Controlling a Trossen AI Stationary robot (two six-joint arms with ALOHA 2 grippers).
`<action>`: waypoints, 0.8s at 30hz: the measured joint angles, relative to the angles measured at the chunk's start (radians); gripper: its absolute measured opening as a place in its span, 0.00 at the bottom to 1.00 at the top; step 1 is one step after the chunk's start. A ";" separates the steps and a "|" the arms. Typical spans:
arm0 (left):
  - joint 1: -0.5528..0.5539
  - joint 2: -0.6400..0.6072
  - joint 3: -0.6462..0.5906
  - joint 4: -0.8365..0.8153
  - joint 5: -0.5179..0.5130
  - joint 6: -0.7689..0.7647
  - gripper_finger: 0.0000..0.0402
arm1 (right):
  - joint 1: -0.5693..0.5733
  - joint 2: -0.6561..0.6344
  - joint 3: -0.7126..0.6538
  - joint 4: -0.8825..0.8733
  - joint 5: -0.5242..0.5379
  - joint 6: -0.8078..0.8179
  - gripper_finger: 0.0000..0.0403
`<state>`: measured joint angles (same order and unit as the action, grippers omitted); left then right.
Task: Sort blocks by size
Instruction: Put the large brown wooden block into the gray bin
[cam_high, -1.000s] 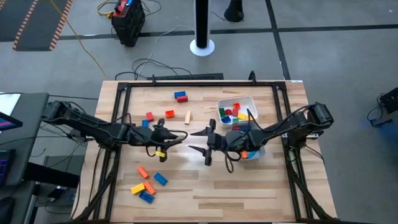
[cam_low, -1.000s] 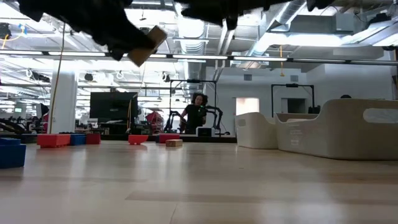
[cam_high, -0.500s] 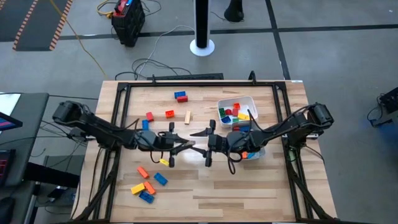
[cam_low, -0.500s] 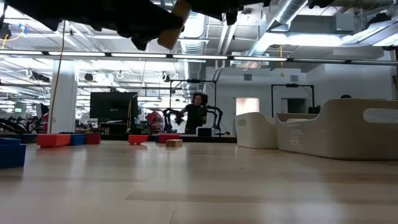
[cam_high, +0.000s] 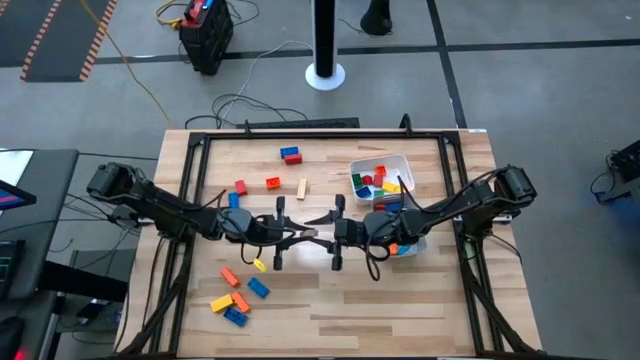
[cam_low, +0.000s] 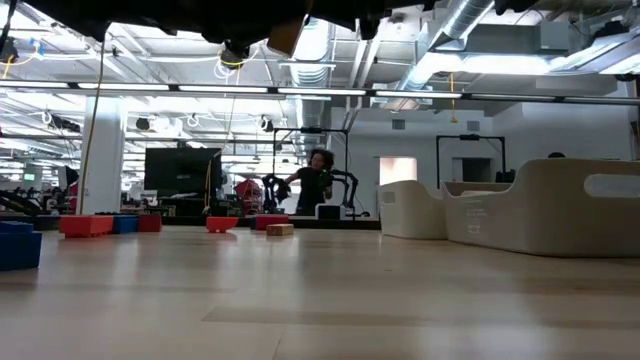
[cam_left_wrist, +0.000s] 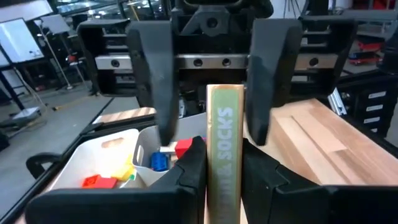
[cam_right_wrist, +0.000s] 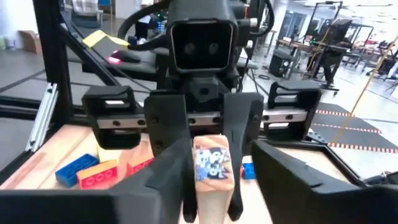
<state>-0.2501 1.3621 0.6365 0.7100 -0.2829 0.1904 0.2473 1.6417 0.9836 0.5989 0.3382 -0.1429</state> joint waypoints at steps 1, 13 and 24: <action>0.000 0.000 0.000 -0.002 0.000 0.001 0.14 | -0.002 0.000 0.000 -0.007 -0.001 0.000 0.44; 0.021 -0.001 0.003 -0.099 -0.149 -0.154 0.30 | -0.005 -0.001 0.002 -0.096 0.020 0.016 0.20; 0.013 -0.021 0.091 -0.653 -0.162 -0.300 0.59 | 0.059 -0.123 0.132 -0.935 0.158 0.423 0.20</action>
<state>-0.2367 1.3410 0.7276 0.0574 -0.4452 -0.1094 0.3065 1.5186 1.1155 -0.3364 0.4963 0.2803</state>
